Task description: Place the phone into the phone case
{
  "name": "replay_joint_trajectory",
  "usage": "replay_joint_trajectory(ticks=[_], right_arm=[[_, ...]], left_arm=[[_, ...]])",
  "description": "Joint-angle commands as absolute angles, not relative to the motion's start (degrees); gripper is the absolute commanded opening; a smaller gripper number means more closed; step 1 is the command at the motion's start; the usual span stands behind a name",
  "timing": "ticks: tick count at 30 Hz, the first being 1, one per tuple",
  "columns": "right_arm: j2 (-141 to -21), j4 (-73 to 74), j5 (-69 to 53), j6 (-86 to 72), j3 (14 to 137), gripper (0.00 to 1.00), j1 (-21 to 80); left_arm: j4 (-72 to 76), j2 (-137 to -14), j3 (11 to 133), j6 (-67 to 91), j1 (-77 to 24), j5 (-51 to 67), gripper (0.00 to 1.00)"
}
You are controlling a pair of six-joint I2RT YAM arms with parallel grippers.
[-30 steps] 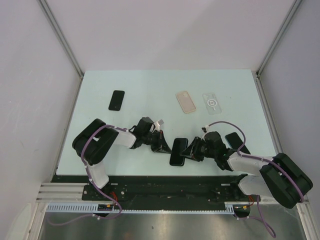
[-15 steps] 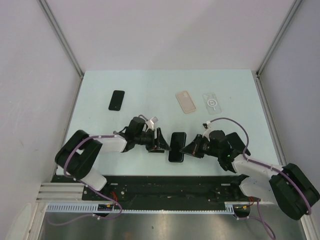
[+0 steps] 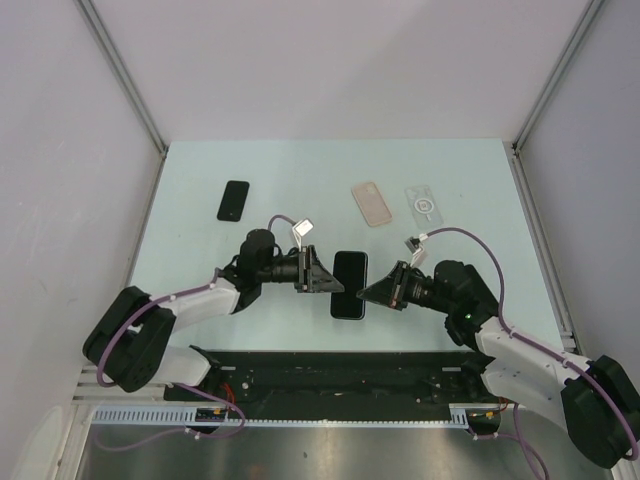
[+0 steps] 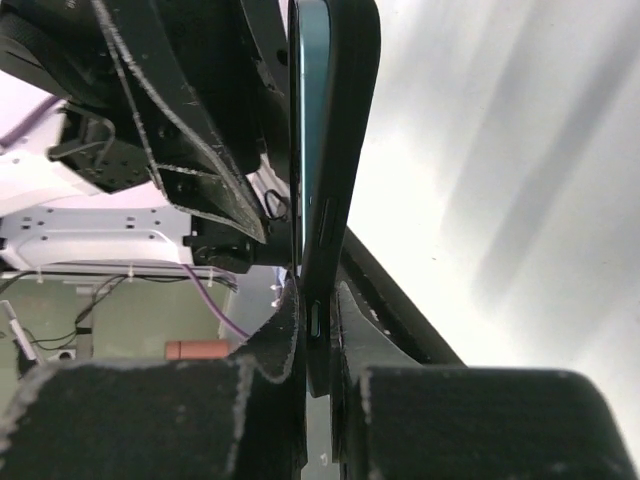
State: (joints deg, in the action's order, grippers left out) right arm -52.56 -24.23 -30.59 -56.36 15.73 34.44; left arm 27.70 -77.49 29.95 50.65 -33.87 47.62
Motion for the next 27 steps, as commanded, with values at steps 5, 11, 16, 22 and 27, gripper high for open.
replay_joint_trajectory(ticks=[5, 11, 16, 22, 27], right_arm=[[-51.42, -31.82, -34.45, -57.83, 16.52, 0.1, 34.8], [-51.77, -31.91, -35.33, -57.74, 16.52, 0.15, 34.8], [-50.72, -31.82, -36.04, -57.66, 15.82, 0.38, 35.42], [-47.56, -32.87, -34.02, -60.11, 11.18, 0.41, 36.91], [-44.3, -31.91, -32.52, -61.08, 9.41, 0.37, 37.0]], left_arm=[[39.19, -78.04, 28.83, 56.25, -34.72, 53.09, 0.21], [53.76, -80.24, 26.81, 63.88, -35.16, 55.46, 0.03], [61.87, -82.0, 26.1, 68.64, -34.98, 54.76, 0.0], [61.0, -81.39, 25.49, 68.21, -34.46, 52.39, 0.0], [55.55, -79.98, 25.58, 64.96, -34.01, 50.28, 0.0]])
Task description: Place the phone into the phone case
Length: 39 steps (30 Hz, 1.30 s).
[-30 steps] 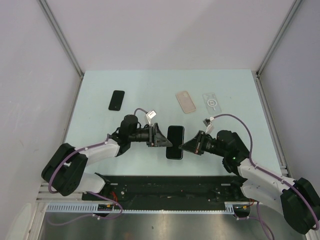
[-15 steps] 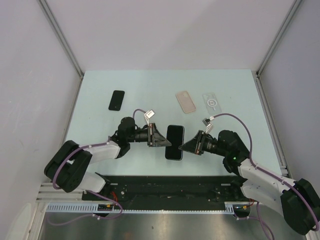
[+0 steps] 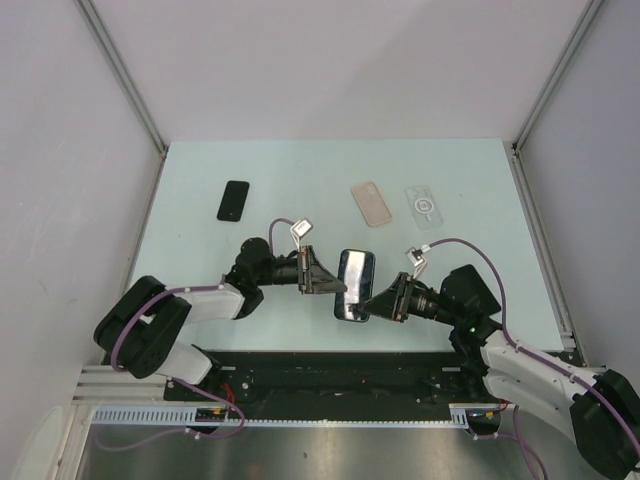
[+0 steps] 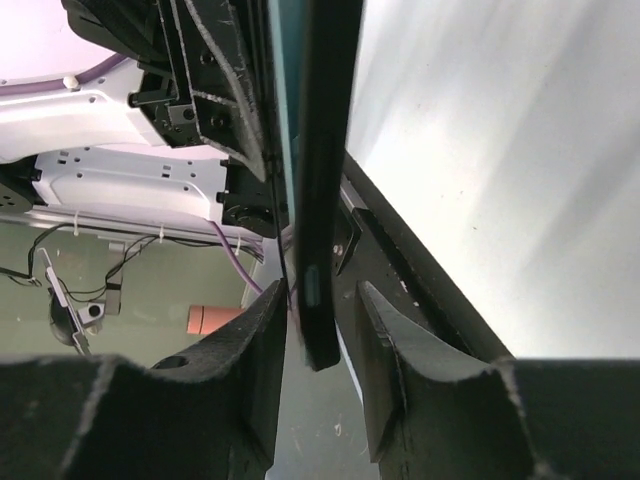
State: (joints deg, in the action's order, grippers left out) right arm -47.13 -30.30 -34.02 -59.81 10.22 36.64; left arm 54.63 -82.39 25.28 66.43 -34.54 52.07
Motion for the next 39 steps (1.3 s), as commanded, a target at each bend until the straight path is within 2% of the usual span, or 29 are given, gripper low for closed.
replay_joint_trajectory(ticks=[1, 4, 5, 6, 9, 10, 11, 14, 16, 19, 20, 21, 22, 23, 24, 25, 26, 27, 28, 30, 31, 35, 39], right_arm=[[-43.95, -31.73, -32.43, -61.0, 9.49, 0.36, 36.91], [-43.07, -31.38, -31.91, -61.17, 9.49, 0.15, 36.91], [-42.89, -31.46, -31.9, -61.35, 9.49, 0.03, 36.91], [-42.89, -31.64, -31.9, -61.43, 9.49, 0.0, 36.91], [-43.15, -32.95, -32.08, -62.05, 9.58, 0.0, 37.0], [-43.24, -33.31, -32.17, -62.22, 9.58, 0.0, 37.09], [-43.42, -34.09, -32.43, -62.23, 9.67, 0.0, 37.26], [-44.29, -35.68, -32.87, -62.14, 9.93, 0.0, 38.14], [-45.08, -36.21, -32.52, -62.23, 10.11, 0.0, 38.67], [-45.96, -36.3, -32.08, -61.53, 10.63, 0.0, 39.81], [-46.14, -36.21, -31.99, -61.44, 10.81, 0.0, 40.08], [-46.23, -35.86, -31.91, -61.09, 11.07, 0.03, 40.43], [-46.06, -35.34, -31.64, -60.74, 11.6, 0.11, 40.6], [-45.88, -33.59, -31.29, -59.69, 12.04, 0.17, 40.78], [-45.62, -32.36, -31.03, -59.07, 12.39, 0.24, 40.96], [-45.18, -31.04, -30.16, -58.37, 12.91, 0.35, 40.96], [-44.13, -27.81, -29.62, -56.62, 14.05, 0.41, 41.04], [-43.51, -26.21, -29.1, -55.91, 14.58, 0.48, 40.96], [-42.98, -25.15, -28.22, -55.38, 15.11, 0.61, 40.87], [-41.66, -23.56, -27.6, -54.76, 15.99, 0.7, 40.17], [-41.57, -23.47, -27.77, -54.84, 16.26, 0.73, 38.86], [-42.62, -24.43, -30.49, -55.63, 17.93, 0.73, 35.08], [-44.64, -26.01, -32.69, -55.81, 19.51, 0.65, 32.52]], left_arm=[[54.85, -79.37, 25.75, 64.52, -34.01, 50.1, 0.0], [52.65, -78.58, 26.01, 63.02, -33.93, 49.57, 0.0], [51.25, -78.31, 26.19, 62.23, -34.01, 49.48, 0.0], [50.72, -78.05, 26.28, 61.88, -33.93, 49.31, 0.0], [48.52, -76.82, 26.54, 59.95, -34.01, 49.31, 0.02], [47.65, -76.21, 26.98, 59.33, -34.01, 49.48, 0.08], [46.42, -76.03, 27.16, 58.54, -34.01, 49.74, 0.24], [46.58, -75.41, 27.6, 58.27, -34.19, 51.24, 0.45], [46.5, -75.24, 28.21, 58.1, -34.71, 52.29, 0.48], [45.71, -75.41, 28.91, 57.39, -35.59, 53.0, 0.47], [45.44, -75.41, 29.09, 56.96, -35.77, 53.35, 0.4], [45.44, -75.67, 29.27, 56.69, -36.03, 53.78, 0.33], [46.14, -75.76, 29.27, 56.69, -36.12, 54.31, 0.27], [46.58, -75.85, 29.18, 56.86, -36.21, 55.36, 0.14], [46.84, -75.76, 29.18, 56.95, -36.21, 55.72, 0.08], [47.02, -75.67, 29.09, 56.87, -36.21, 56.33, 0.04], [47.2, -75.59, 29.09, 56.69, -36.21, 56.86, 0.0], [47.11, -75.32, 29.09, 56.6, -36.21, 57.82, 0.0], [46.67, -75.15, 29.18, 56.51, -36.21, 58.18, 0.0], [46.41, -74.71, 29.27, 56.16, -36.3, 59.41, 0.0], [46.32, -74.53, 29.35, 56.25, -36.3, 59.85, 0.0], [44.83, -73.48, 29.71, 55.38, -36.91, 61.26, 0.0], [42.46, -72.69, 30.06, 53.97, -37.18, 61.79, 0.0]])
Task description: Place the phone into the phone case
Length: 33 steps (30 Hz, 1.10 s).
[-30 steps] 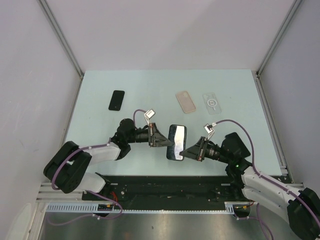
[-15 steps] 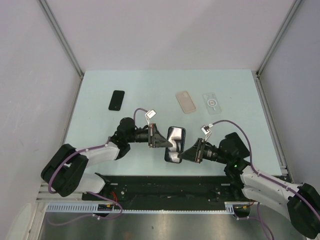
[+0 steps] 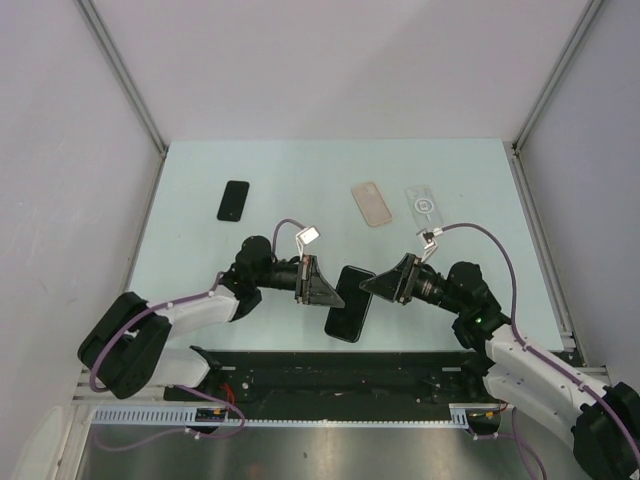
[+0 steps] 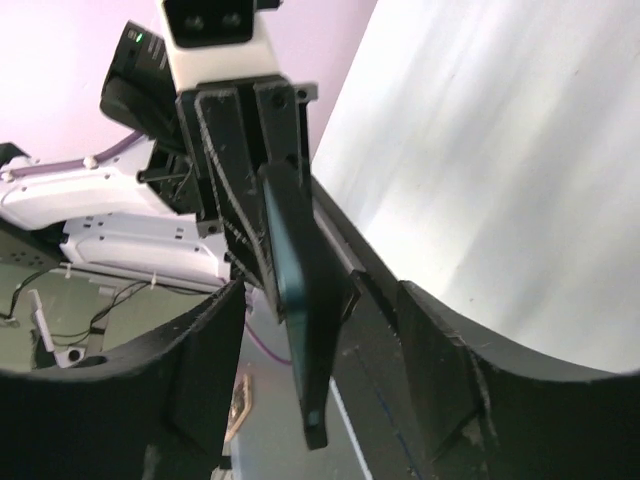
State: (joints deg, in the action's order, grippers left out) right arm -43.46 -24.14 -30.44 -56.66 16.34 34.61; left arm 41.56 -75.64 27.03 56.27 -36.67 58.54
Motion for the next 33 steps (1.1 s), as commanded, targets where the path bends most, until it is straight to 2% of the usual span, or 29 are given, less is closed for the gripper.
replay_joint_trajectory(ticks=[1, 3, 4, 6, 7, 9, 15, 16, 19, 20, 21, 22, 23, 25, 26, 27, 29, 30, 33], right_arm=[[-45.26, -26.62, -33.22, -56.07, 19.86, 0.57, 32.17], [-45.7, -27.51, -33.57, -55.99, 20.21, 0.48, 31.56], [-46.05, -27.6, -33.49, -55.73, 20.39, 0.36, 31.47], [-46.23, -27.77, -33.49, -55.11, 20.48, 0.21, 31.38], [-46.32, -27.77, -33.66, -54.85, 20.57, 0.08, 31.38], [-46.41, -26.81, -33.4, -53.53, 20.83, 0.0, 31.38], [-46.58, -21.8, -32.34, -48.88, 22.49, 0.01, 31.38], [-46.67, -21.19, -32.87, -48.95, 22.59, 0.19, 31.38], [-46.5, -21.27, -33.84, -50.27, 22.59, 0.43, 31.38], [-46.49, -21.1, -34.01, -50.36, 22.59, 0.42, 31.46], [-46.41, -20.83, -34.01, -50.45, 22.59, 0.23, 31.38], [-46.41, -20.31, -34.01, -50.36, 22.59, 0.11, 31.38], [-46.58, -19.95, -34.01, -50.36, 22.59, 0.03, 31.29], [-46.76, -18.73, -33.49, -50.27, 22.59, 0.0, 31.29], [-46.84, -18.63, -33.4, -50.62, 22.41, 0.04, 31.38], [-46.85, -19.15, -33.75, -51.15, 22.06, 0.2, 31.55], [-46.67, -21.96, -34.54, -53.34, 20.31, 0.33, 31.73], [-46.5, -22.84, -35.24, -53.96, 19.78, 0.43, 31.82], [-46.14, -24.61, -35.07, -55.02, 18.02, 0.53, 32.87]], left_arm=[[40.62, -72.77, 30.32, 53.44, -37.09, 61.61, 0.0], [38.68, -72.86, 30.67, 51.77, -37.18, 61.0, 0.0], [35.54, -72.95, 31.28, 49.94, -37.09, 60.74, 0.0], [28.6, -73.47, 32.95, 45.99, -37.09, 58.54, 0.0], [21.43, -73.65, 34.87, 43.7, -37.18, 57.49, 0.0], [17.77, -74.09, 35.85, 40.09, -37.09, 55.55, 0.0], [11.07, -75.76, 37.97, 37.71, -37.18, 52.82, 0.0], [11.07, -75.76, 37.97, 37.79, -37.18, 52.74, 0.0], [10.64, -75.59, 38.06, 37.79, -37.09, 51.95, 0.0], [10.46, -75.59, 38.06, 37.79, -37.09, 51.68, 0.0], [10.28, -75.5, 38.23, 37.79, -37.09, 51.42, 0.0], [9.85, -75.5, 38.32, 37.79, -37.09, 50.81, 0.0], [9.67, -75.24, 38.32, 37.79, -37.18, 50.37, 0.0], [9.75, -74.88, 38.5, 38.23, -37.18, 49.58, 0.0], [9.93, -74.53, 38.5, 38.49, -37.09, 49.31, 0.0], [10.11, -74.36, 38.76, 38.76, -37.09, 49.22, 0.0], [10.63, -73.57, 38.94, 39.81, -37.09, 49.13, 0.0], [10.98, -73.39, 39.11, 40.16, -37.09, 48.87, 0.0], [11.86, -72.25, 39.29, 41.48, -36.92, 47.73, 0.0]])
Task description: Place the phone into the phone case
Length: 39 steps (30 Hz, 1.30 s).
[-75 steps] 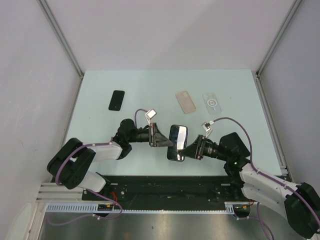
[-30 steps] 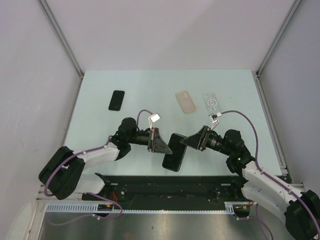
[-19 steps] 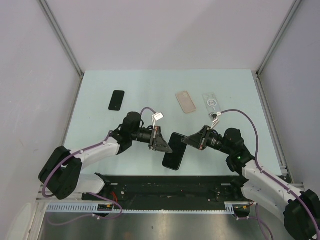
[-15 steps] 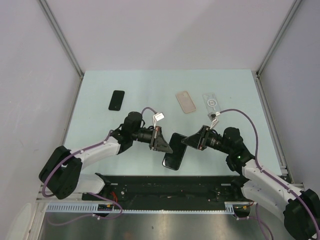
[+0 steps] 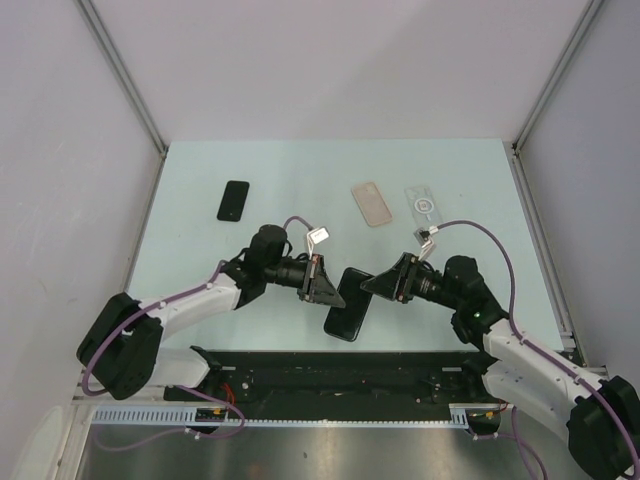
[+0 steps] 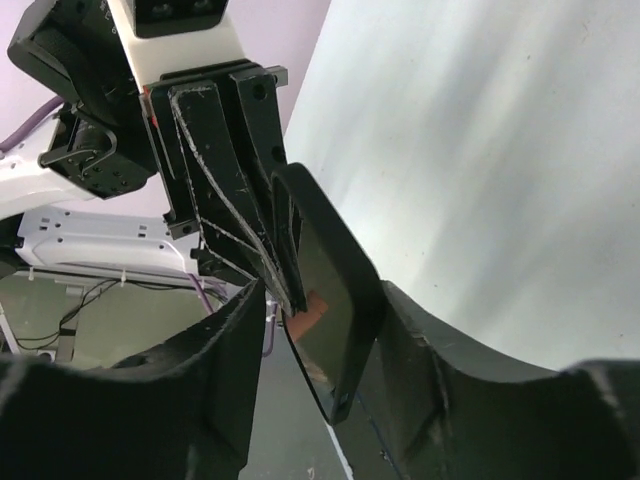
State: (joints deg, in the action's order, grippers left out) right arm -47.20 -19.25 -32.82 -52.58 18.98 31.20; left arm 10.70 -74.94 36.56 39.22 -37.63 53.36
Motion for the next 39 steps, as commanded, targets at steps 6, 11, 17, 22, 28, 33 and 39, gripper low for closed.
replay_joint_trajectory(ticks=[6, 11, 17, 22, 28, 33, 39], right_arm=[[-47.72, -27.94, -34.37, -56.07, 15.04, 0.5, 34.8], [-48.78, -30.59, -34.01, -56.95, 13.89, 0.42, 35.59], [-47.82, -29.89, -33.31, -57.22, 13.8, 0.0, 35.51], [-43.7, -20.93, -29.1, -55.73, 14.5, 0.5, 34.02], [-37.98, -7.58, -24.44, -51.69, 17.13, 0.84, 32.17], [-34.28, 2.43, -21.71, -47.82, 20.64, 1.0, 31.29], [-33.05, 7.28, -21.01, -46.32, 22.23, 1.0, 30.15]], left_arm=[[17.82, -71.63, 37.8, 46.49, -36.83, 46.76, 0.0], [20.92, -71.89, 36.83, 49.13, -36.83, 46.14, 0.0], [18.54, -72.6, 37.09, 47.72, -36.74, 43.95, 0.0], [15.22, -73.82, 38.14, 47.29, -35.86, 42.37, 0.0], [1.06, -81.28, 43.85, 39.56, -31.03, 38.32, 0.0], [-2.81, -88.41, 48.85, 36.22, -26.37, 39.28, 0.0], [-5.36, -96.59, 53.87, 34.54, -23.21, 40.34, 0.0]])
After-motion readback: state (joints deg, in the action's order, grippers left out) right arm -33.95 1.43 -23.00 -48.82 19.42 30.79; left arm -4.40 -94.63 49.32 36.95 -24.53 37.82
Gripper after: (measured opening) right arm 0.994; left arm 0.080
